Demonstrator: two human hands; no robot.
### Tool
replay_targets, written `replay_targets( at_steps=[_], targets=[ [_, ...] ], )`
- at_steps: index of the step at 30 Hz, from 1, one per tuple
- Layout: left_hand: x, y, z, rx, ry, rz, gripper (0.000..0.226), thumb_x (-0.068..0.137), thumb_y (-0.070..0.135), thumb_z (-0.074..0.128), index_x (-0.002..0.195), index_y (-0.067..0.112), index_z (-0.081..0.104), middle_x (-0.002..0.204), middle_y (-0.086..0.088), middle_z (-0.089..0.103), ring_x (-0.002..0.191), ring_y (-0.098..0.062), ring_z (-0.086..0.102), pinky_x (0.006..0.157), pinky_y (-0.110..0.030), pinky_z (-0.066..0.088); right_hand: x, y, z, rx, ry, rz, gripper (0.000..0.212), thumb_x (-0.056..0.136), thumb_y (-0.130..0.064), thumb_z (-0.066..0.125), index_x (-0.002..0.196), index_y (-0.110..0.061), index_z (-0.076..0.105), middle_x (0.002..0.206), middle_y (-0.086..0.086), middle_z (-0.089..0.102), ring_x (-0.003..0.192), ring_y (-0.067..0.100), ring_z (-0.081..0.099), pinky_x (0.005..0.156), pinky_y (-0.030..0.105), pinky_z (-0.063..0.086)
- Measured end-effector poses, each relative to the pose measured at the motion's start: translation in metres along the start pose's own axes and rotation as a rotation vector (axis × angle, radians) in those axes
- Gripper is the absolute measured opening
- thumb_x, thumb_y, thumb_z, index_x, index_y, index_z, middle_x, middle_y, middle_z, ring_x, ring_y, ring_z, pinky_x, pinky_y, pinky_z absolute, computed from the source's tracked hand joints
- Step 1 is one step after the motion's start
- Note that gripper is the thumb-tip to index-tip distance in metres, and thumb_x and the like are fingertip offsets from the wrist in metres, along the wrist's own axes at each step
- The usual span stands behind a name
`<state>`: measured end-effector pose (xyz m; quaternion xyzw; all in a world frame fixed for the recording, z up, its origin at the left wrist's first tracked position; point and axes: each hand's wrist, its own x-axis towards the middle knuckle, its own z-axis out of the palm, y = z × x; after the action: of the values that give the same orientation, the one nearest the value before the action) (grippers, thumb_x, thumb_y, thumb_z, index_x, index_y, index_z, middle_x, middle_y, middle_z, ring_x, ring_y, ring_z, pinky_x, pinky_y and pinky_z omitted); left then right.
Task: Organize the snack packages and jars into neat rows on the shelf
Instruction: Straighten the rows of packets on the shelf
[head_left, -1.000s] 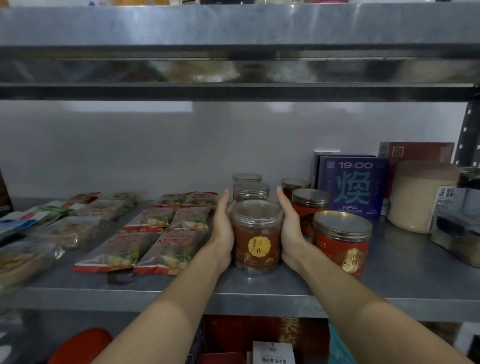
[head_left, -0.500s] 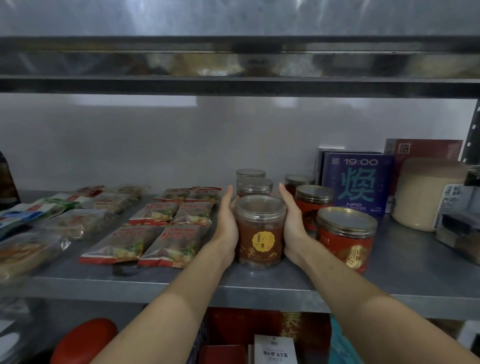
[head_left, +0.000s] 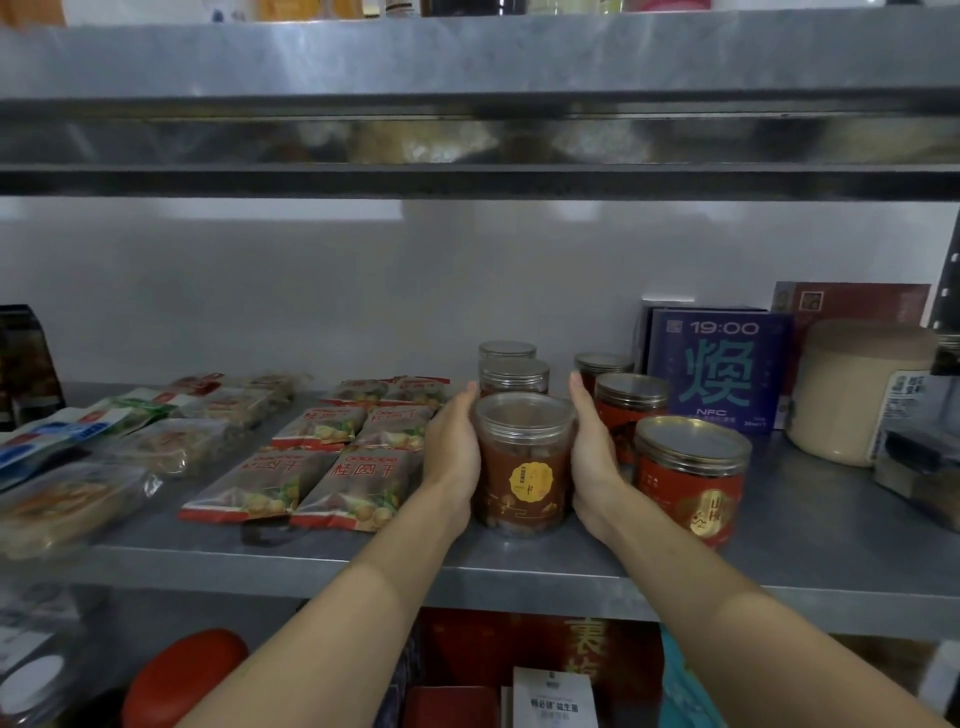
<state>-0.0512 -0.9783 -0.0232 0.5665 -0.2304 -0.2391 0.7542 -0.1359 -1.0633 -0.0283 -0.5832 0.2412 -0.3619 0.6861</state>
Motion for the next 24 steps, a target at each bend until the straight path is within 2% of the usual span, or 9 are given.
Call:
replay_targets(
  at_steps=[3, 4, 6, 8, 12, 14, 17, 20, 24],
  targets=[
    [-0.009, 0.016, -0.005, 0.134, 0.112, 0.173, 0.019, 0.098, 0.032, 0.048, 0.095, 0.025, 0.065, 0.1, 0.005, 0.067, 0.1, -0.015, 0.061, 0.084, -0.03, 0.047, -0.012, -0.007, 0.0, -0.063, 0.053, -0.062, 0.045, 0.092, -0.065, 0.041, 0.092, -0.029, 0.069, 0.096, -0.006, 0.071, 0.103, 0.016, 0.063, 0.097, 0.037, 0.045],
    [-0.012, 0.023, -0.007, 0.193, 0.111, 0.228, 0.017, 0.098, 0.028, 0.049, 0.098, 0.023, 0.065, 0.101, 0.005, 0.066, 0.102, -0.015, 0.06, 0.086, -0.03, 0.046, -0.017, -0.011, 0.0, -0.095, 0.069, -0.092, 0.042, 0.093, -0.063, 0.042, 0.095, -0.03, 0.067, 0.101, -0.005, 0.069, 0.103, 0.014, 0.061, 0.096, 0.035, 0.043],
    [-0.017, 0.036, -0.014, 0.344, 0.106, 0.331, 0.022, 0.097, 0.025, 0.051, 0.113, 0.017, 0.064, 0.111, 0.003, 0.065, 0.105, -0.014, 0.058, 0.089, -0.027, 0.043, -0.028, -0.021, 0.002, -0.206, 0.095, -0.17, 0.05, 0.093, -0.061, 0.044, 0.122, -0.024, 0.061, 0.126, 0.0, 0.063, 0.114, 0.016, 0.056, 0.098, 0.032, 0.037],
    [-0.02, 0.049, -0.025, 0.561, 0.092, 0.436, 0.032, 0.095, 0.028, 0.054, 0.125, 0.018, 0.059, 0.123, 0.001, 0.063, 0.108, -0.014, 0.057, 0.095, -0.03, 0.044, -0.038, -0.034, 0.005, -0.396, 0.111, -0.289, 0.066, 0.092, -0.06, 0.047, 0.144, -0.019, 0.044, 0.145, 0.002, 0.05, 0.129, 0.017, 0.047, 0.102, 0.03, 0.033],
    [-0.03, 0.074, -0.061, 1.094, 0.063, 0.528, 0.046, 0.09, 0.038, 0.056, 0.134, 0.025, 0.052, 0.14, -0.003, 0.049, 0.124, -0.024, 0.05, 0.104, -0.041, 0.041, -0.063, -0.064, 0.015, -0.854, 0.072, -0.591, 0.072, 0.09, -0.062, 0.05, 0.15, -0.026, 0.033, 0.155, -0.003, 0.036, 0.141, 0.019, 0.033, 0.112, 0.038, 0.031],
    [-0.044, 0.082, -0.084, 1.24, 0.049, 0.519, 0.049, 0.09, 0.042, 0.055, 0.137, 0.027, 0.049, 0.144, -0.003, 0.045, 0.129, -0.027, 0.045, 0.105, -0.042, 0.04, -0.081, -0.074, 0.025, -1.041, 0.018, -0.671, 0.07, 0.092, -0.058, 0.052, 0.151, -0.026, 0.032, 0.155, -0.003, 0.036, 0.143, 0.019, 0.031, 0.112, 0.037, 0.029],
    [-0.07, 0.087, -0.121, 1.361, 0.039, 0.538, 0.052, 0.09, 0.042, 0.053, 0.139, 0.025, 0.046, 0.145, -0.004, 0.045, 0.13, -0.028, 0.043, 0.104, -0.041, 0.04, -0.112, -0.074, 0.052, -1.246, -0.032, -0.733, 0.072, 0.092, -0.057, 0.053, 0.152, -0.023, 0.032, 0.152, 0.001, 0.042, 0.139, 0.022, 0.037, 0.108, 0.036, 0.037],
    [-0.096, 0.088, -0.159, 1.398, 0.031, 0.561, 0.052, 0.088, 0.042, 0.052, 0.136, 0.024, 0.049, 0.141, -0.005, 0.05, 0.126, -0.029, 0.047, 0.098, -0.044, 0.044, -0.141, -0.058, 0.086, -1.404, -0.045, -0.737, 0.072, 0.092, -0.058, 0.05, 0.152, -0.023, 0.029, 0.154, 0.002, 0.038, 0.14, 0.022, 0.035, 0.109, 0.036, 0.034],
    [-0.126, 0.088, -0.211, 1.453, 0.026, 0.567, 0.059, 0.087, 0.049, 0.049, 0.14, 0.024, 0.045, 0.145, -0.004, 0.045, 0.132, -0.028, 0.041, 0.103, -0.047, 0.04, -0.178, -0.036, 0.131, -1.467, -0.051, -0.67, 0.073, 0.093, -0.057, 0.05, 0.154, -0.023, 0.026, 0.156, 0.0, 0.034, 0.142, 0.019, 0.031, 0.111, 0.032, 0.029]
  ],
)
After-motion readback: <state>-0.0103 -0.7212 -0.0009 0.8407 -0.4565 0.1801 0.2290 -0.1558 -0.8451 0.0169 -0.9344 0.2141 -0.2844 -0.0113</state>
